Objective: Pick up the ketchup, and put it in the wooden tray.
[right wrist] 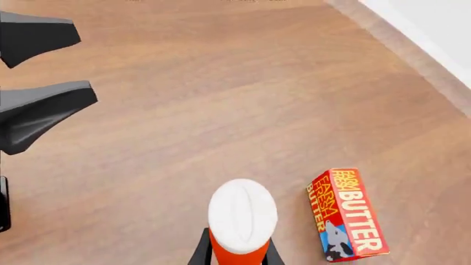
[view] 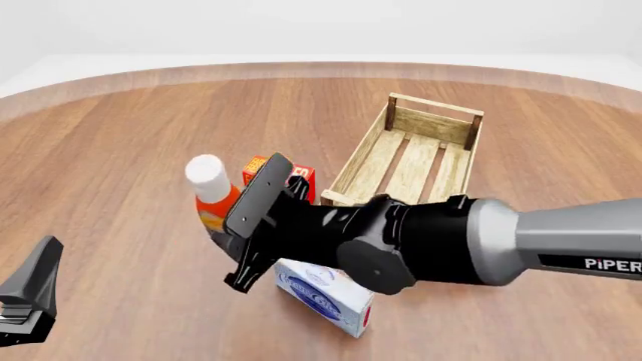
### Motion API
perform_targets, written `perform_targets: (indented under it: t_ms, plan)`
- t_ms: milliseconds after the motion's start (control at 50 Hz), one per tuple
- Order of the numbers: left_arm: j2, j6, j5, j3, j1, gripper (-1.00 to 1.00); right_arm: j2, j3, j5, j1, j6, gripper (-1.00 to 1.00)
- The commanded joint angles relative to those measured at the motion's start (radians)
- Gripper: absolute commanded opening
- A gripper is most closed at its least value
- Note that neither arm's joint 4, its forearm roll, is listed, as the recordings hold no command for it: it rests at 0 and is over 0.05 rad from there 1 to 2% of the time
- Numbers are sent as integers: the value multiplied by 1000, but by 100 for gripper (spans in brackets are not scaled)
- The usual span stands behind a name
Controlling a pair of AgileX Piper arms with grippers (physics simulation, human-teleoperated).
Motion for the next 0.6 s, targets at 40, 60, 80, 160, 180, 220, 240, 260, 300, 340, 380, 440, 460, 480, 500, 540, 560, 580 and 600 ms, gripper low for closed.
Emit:
perform_targets:
  t_ms: [40,60,80,160,180,220,240,260,300,340,380,440,460,480,500,540,560,580,600]
  plan:
    - [0,0,0,0,0,100,-73,-29,62,-126,-25,-100]
    - [0,0,0,0,0,100,-80,-31,67,-137,-27,-100]
    - [0,0,0,0,0,100,-80,-31,67,-137,-27,-100]
    - [0,0,0,0,0,100,-109,-36,87,-199,-41,-100]
    - [0,0,0,0,0,100,-112,-36,89,-209,-43,-100]
    - [0,0,0,0,0,100,-127,-37,97,-232,-39,-100]
    - [0,0,0,0,0,100,-132,-37,100,-248,-43,-100]
    - [0,0,0,0,0,100,-138,-40,106,-260,-41,-100]
    - [0,0,0,0,0,100,-143,-43,113,-277,-46,-100]
    - [0,0,0,0,0,100,-145,-44,115,-288,-51,-100]
    - [0,0,0,0,0,100,-151,-43,118,-301,-55,-100]
    - [0,0,0,0,0,100,-159,-43,121,-335,-54,-100]
    - [0,0,0,0,0,100,-162,-41,119,-343,-52,-100]
    - [0,0,0,0,0,100,-164,-39,117,-349,-48,-100]
    - [0,0,0,0,0,100,-167,-30,108,-376,-58,-100]
    - [0,0,0,0,0,100,-167,-25,103,-389,-67,-100]
    - [0,0,0,0,0,100,-164,-24,100,-387,-58,-100]
    - [0,0,0,0,0,100,-162,-24,100,-391,-50,-100]
    - [0,0,0,0,0,100,-161,-21,96,-400,-53,-100]
